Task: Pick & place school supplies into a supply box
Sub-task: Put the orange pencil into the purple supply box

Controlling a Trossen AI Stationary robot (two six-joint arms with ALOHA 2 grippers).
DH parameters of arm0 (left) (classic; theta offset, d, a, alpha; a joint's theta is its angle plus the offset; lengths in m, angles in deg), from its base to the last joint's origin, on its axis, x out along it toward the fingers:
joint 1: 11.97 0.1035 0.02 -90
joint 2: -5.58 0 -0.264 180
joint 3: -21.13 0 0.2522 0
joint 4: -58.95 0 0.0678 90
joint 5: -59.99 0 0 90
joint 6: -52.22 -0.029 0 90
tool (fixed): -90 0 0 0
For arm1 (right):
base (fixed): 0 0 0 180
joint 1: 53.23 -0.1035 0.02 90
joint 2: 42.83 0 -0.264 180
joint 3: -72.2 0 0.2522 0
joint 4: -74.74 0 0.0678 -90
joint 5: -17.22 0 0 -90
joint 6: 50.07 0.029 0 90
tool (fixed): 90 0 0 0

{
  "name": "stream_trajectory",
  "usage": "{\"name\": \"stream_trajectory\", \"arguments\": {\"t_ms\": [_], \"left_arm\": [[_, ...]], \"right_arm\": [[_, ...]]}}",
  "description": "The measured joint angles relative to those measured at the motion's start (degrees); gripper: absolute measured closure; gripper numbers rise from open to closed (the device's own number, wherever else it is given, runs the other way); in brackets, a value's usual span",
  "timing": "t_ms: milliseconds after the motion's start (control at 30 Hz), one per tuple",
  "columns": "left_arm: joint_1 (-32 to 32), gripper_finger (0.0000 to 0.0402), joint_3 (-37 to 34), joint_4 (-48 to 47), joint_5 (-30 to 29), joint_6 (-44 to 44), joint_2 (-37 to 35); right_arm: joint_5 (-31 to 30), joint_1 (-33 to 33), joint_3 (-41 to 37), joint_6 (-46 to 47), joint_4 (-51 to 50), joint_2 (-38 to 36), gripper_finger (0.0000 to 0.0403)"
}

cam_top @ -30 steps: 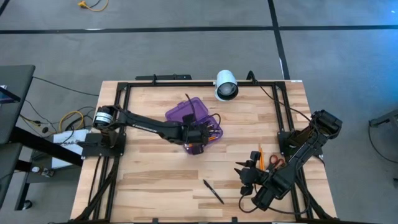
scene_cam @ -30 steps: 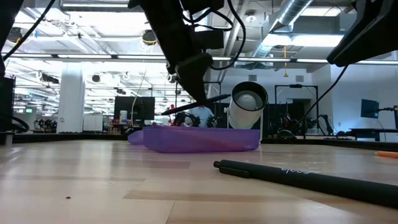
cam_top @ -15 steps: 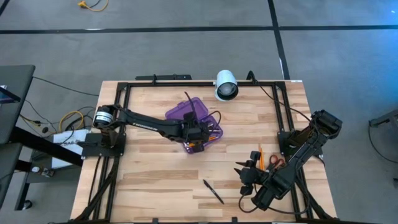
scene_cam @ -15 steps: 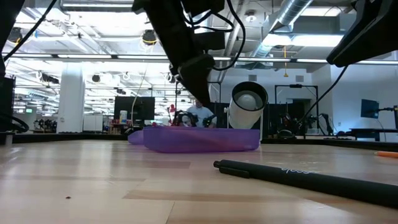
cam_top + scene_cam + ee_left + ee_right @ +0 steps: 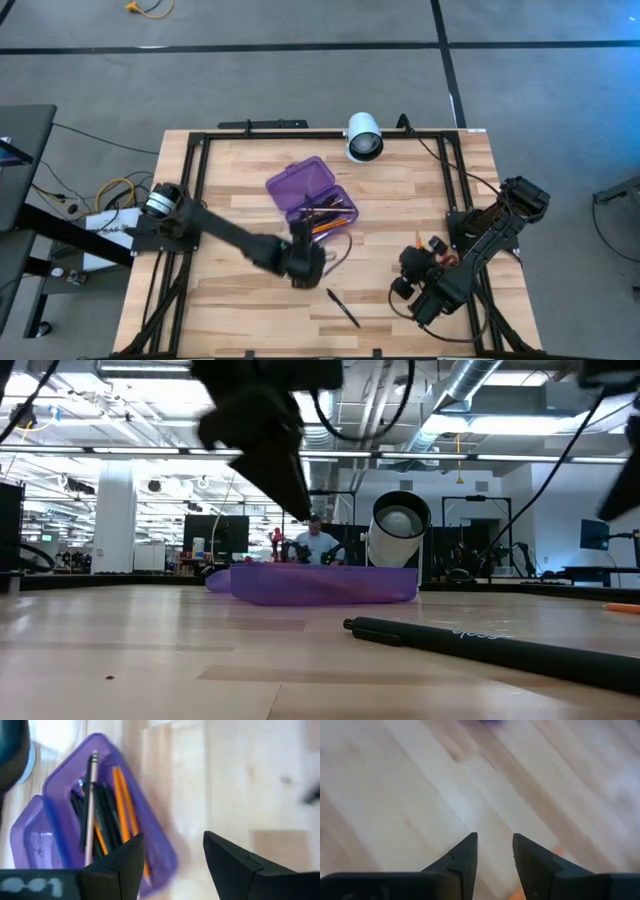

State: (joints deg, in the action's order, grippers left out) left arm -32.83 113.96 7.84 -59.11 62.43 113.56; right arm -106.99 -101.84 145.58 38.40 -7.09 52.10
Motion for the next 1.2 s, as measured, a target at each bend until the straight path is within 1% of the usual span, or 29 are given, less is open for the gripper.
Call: {"name": "stream_trajectory", "arguments": {"t_ms": [67,133,267,333,467,567,700,767,933,1100,1200], "left_arm": [[-3.1,0.0212,0.0,-0.8,-1.9,2.3,0.0],[-6.0,0.0215,0.0,-1.2,-3.8,4.5,0.0],[-11.5,0.0217,0.0,-1.5,-9.0,7.1,0.0],[-13.8,0.0217,0.0,-1.8,-12.0,7.8,0.0],[-17.0,0.0217,0.0,-2.4,-17.4,9.0,0.0],[-18.0,0.0217,0.0,-3.3,-19.8,9.9,0.0],[-18.0,0.0217,0.0,-4.6,-19.7,12.1,0.0],[-18.0,0.0217,0.0,-4.7,-19.7,12.7,0.0],[-18.0,0.0217,0.0,-4.8,-19.6,13.0,0.0],[-18.0,0.0217,0.0,-4.8,-19.6,13.0,0.0],[-18.0,0.0217,0.0,-4.8,-19.6,13.0,0.0]], "right_arm": [[4.2,0.0,0.0,5.9,-2.3,0.0,0.0285],[8.0,0.0,-0.8,10.0,-2.2,0.0,0.0285],[16.3,0.0,-3.4,14.8,-0.6,0.0,0.0285],[18.6,0.0,-4.5,16.2,0.9,0.0,0.0285],[19.1,0.0,-5.3,16.6,3.2,0.0,0.0285],[19.9,0.0,-6.0,16.7,3.5,0.0,0.0285],[22.7,0.3,-8.6,18.1,5.7,0.0,0.0283],[23.9,0.3,-10.1,18.1,8.4,0.0,0.0276],[23.6,0.3,-13.2,17.7,14.5,-0.1,0.0246],[23.4,0.2,-14.4,17.6,15.7,-0.3,0.0215],[23.2,0.2,-14.4,15.4,16.0,-0.3,0.0206]]}}
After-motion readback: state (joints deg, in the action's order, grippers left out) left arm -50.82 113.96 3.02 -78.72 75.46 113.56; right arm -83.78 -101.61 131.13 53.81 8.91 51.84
